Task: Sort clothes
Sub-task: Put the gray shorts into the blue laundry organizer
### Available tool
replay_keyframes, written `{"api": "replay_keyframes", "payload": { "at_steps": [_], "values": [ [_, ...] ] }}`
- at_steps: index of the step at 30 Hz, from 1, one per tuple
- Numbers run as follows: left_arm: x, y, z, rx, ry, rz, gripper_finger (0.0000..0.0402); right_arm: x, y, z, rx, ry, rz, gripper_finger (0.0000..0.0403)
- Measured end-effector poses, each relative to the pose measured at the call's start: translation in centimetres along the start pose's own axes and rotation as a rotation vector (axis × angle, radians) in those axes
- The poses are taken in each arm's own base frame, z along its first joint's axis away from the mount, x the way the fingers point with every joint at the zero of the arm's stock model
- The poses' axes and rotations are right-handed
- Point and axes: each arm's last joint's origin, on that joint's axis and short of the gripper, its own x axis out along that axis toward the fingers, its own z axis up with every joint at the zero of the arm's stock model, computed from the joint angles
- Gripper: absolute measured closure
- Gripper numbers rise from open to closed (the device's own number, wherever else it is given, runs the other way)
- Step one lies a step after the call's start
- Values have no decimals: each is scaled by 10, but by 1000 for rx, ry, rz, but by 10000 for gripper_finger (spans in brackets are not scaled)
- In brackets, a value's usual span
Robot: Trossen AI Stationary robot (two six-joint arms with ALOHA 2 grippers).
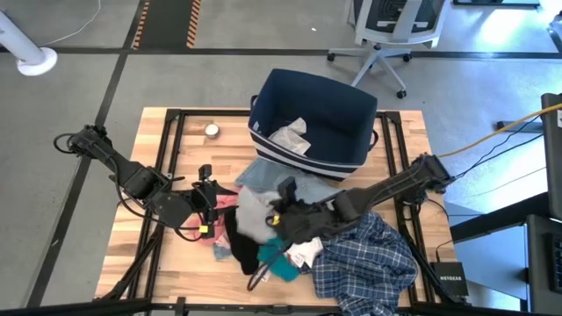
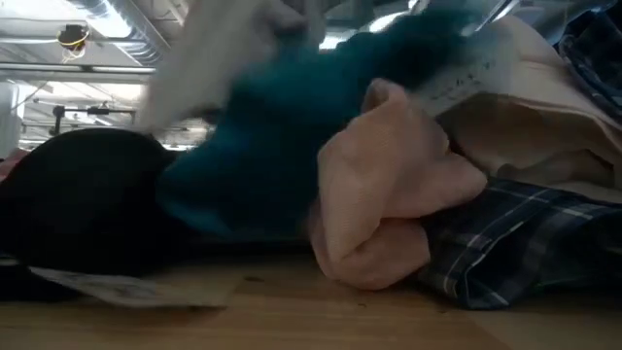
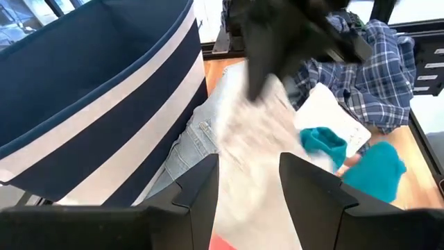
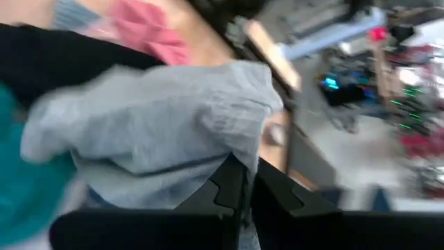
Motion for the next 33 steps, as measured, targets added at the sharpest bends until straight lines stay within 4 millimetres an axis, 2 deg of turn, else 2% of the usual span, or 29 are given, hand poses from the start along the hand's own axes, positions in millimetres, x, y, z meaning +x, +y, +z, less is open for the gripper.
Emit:
{"api": "replay_keyframes", "payload": {
  "at_steps": [6, 10, 18, 25, 33],
  "values": [
    [0, 0, 0, 0, 0, 0, 254, -31, -30, -8, -15, 34, -180, 383],
    [0, 0, 0, 0, 0, 0, 254, -52, -48, -14, -30, 61, -296, 376],
    [0, 0, 0, 4, -1, 0, 254, -87, -86, -34, -64, 233, -563, 370],
    [0, 0, 0, 6, -1, 0, 254, -87, -123, -61, -10, 338, -626, 372],
    [0, 0, 0, 24, -1, 0, 254, -66, -156, -96, 23, 510, -655, 372]
  ]
}}
